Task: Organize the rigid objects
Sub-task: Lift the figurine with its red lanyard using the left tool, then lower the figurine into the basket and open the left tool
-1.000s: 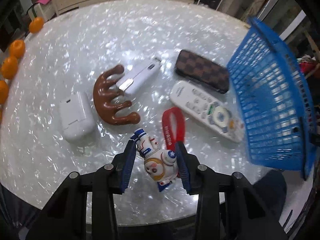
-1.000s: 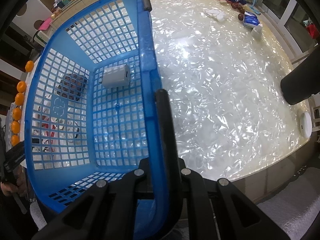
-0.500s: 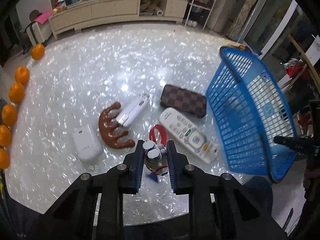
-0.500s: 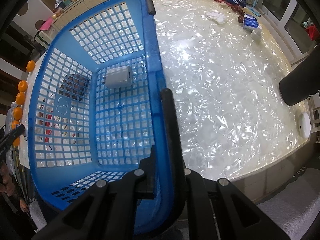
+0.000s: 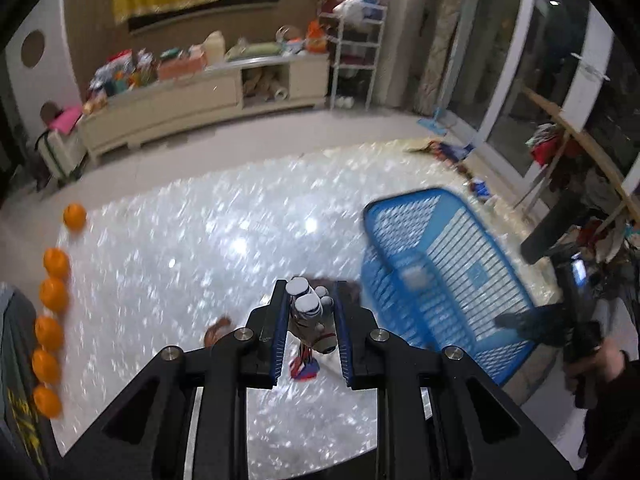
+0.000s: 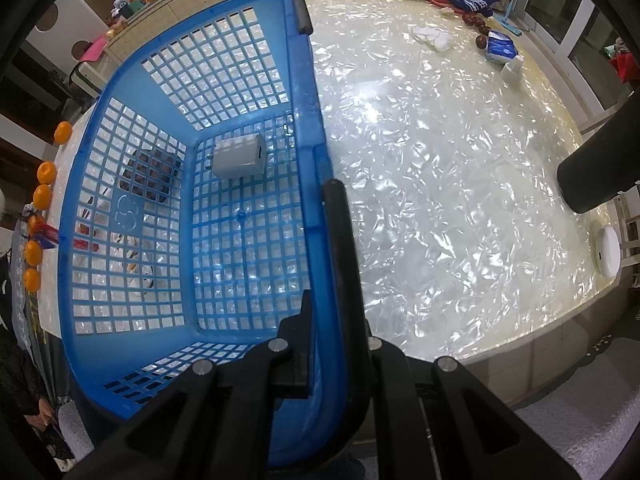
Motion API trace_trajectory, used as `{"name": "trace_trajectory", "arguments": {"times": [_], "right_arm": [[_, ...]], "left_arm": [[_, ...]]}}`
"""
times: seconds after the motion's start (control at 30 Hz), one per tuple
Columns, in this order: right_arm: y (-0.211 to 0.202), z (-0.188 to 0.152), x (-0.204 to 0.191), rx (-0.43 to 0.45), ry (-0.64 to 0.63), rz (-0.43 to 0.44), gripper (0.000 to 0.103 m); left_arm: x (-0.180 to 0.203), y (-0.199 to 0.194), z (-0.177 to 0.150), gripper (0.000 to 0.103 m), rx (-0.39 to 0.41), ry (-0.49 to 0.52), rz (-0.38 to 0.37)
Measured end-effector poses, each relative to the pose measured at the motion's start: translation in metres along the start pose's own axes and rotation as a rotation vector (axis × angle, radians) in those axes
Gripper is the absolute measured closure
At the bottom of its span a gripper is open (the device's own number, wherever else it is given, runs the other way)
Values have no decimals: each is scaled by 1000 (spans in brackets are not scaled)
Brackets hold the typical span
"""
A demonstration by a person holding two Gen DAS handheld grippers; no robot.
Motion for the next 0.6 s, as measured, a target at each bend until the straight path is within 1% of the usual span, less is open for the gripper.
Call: {"name": "trace_trajectory", "arguments": {"times": [0.23,0.3,0.37,0.5,0.6], "right_arm": [[-3,0,1,6,0,7,96],[-3,-1,2,7,0,9,96],[-3,-1,2,8,3,13,96],[-2,-1,3,9,7,22,96],[-2,0,4,9,10,27,96]], "left_arm": [[48,-24,40,79,88,75,-95],[65,-26,49,79,99,89,-140],[81,-29,58,79,121,107,-169],[107,-25,66,79,122,140,-224],[126,-18,67,79,119,176,-248]]}}
Point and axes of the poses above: each gripper's, at about its wrist camera, not at the fingertips, and y roughly the way its jaws point, x to its right, z to its top, the point moved 5 cm from there along y, roughly the way its jaws point, and after that the axes turned 2 degrees about x, right-handed, at the moved point
